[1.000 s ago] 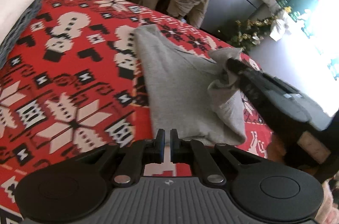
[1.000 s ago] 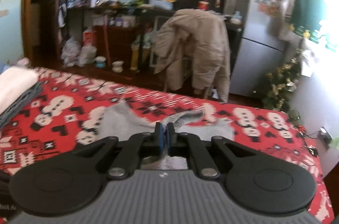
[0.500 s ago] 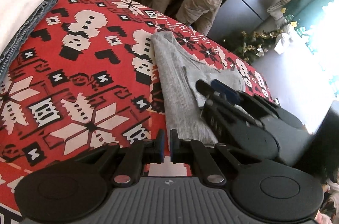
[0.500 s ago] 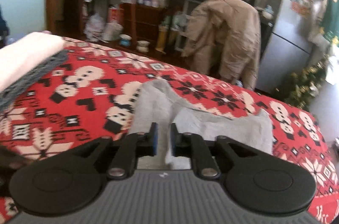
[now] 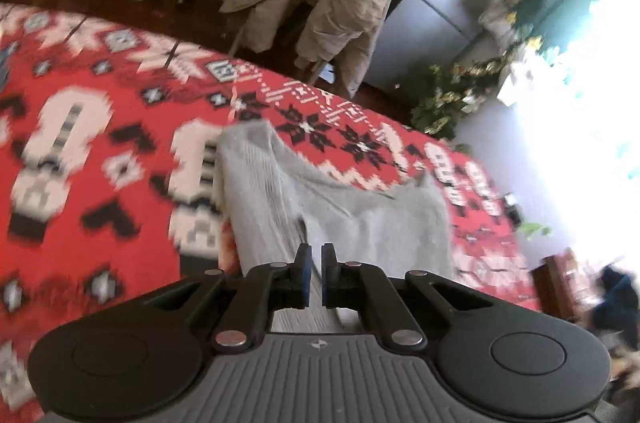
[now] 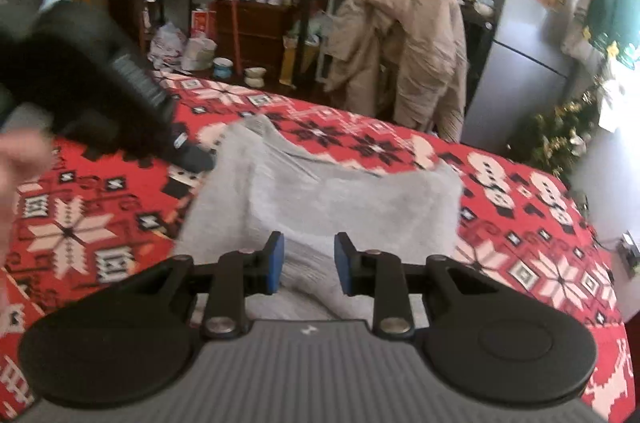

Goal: Fold clothes

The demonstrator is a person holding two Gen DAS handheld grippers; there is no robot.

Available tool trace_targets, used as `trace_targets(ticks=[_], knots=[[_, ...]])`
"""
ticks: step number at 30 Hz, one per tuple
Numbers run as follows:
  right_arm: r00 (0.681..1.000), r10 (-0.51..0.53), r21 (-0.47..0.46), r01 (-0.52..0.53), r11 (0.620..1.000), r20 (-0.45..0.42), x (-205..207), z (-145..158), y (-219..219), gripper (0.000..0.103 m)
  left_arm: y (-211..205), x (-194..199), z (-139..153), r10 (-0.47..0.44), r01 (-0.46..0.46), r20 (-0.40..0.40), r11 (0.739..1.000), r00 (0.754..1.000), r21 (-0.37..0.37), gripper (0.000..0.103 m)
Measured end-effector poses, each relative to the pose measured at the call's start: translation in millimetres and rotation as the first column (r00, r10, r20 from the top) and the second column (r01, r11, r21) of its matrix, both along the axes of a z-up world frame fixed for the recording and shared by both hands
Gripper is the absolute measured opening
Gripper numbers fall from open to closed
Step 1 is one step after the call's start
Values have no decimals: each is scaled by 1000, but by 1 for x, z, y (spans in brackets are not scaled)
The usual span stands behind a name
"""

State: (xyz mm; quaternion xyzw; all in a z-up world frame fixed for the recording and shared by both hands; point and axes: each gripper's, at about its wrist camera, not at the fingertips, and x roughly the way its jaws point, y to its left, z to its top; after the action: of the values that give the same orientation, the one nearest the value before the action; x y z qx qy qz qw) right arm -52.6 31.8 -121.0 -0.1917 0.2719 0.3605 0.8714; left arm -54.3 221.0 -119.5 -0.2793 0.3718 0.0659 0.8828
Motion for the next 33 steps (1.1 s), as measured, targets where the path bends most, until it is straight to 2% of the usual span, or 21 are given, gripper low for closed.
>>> trace_targets(ticks=[7, 9, 11, 15, 19, 22, 25, 26, 31, 33], knots=[[999, -34, 9, 34, 999, -22, 21, -1, -14, 30, -11, 32, -13, -93, 96, -27, 986, 995, 139, 3], [999, -36, 8, 36, 999, -25, 25, -2, -13, 30, -14, 35, -17, -108, 114, -43, 980, 993, 165, 7], [999, -40, 9, 41, 999, -27, 27, -2, -12, 30, -16, 38, -20, -118, 126, -57, 975, 991, 181, 13], [998, -57, 13, 58, 998, -35, 35, -3, -11, 30, -19, 38, -20, -106, 116, -60, 972, 993, 206, 14], [997, -65, 24, 66, 998, -41, 41, -1, -10, 30, -29, 36, -17, -95, 108, -59, 952, 994, 288, 20], [996, -74, 33, 75, 997, -40, 47, 0, -10, 30, -35, 38, -21, -115, 133, -75, 938, 991, 321, 22], [994, -100, 47, 102, 994, -44, 56, 1, -11, 30, -38, 40, -23, -118, 138, -82, 936, 990, 323, 18], [993, -108, 52, 111, 992, -49, 60, 2, -12, 30, -39, 40, -22, -116, 138, -86, 935, 990, 326, 6], [988, -142, 57, 145, 988, -54, 72, 3, -16, 30, -50, 34, -8, -84, 99, -53, 914, 995, 393, 4], [987, -153, 60, 156, 986, -52, 77, 3, -17, 30, -53, 28, 7, -76, 71, -3, 912, 997, 403, 4]])
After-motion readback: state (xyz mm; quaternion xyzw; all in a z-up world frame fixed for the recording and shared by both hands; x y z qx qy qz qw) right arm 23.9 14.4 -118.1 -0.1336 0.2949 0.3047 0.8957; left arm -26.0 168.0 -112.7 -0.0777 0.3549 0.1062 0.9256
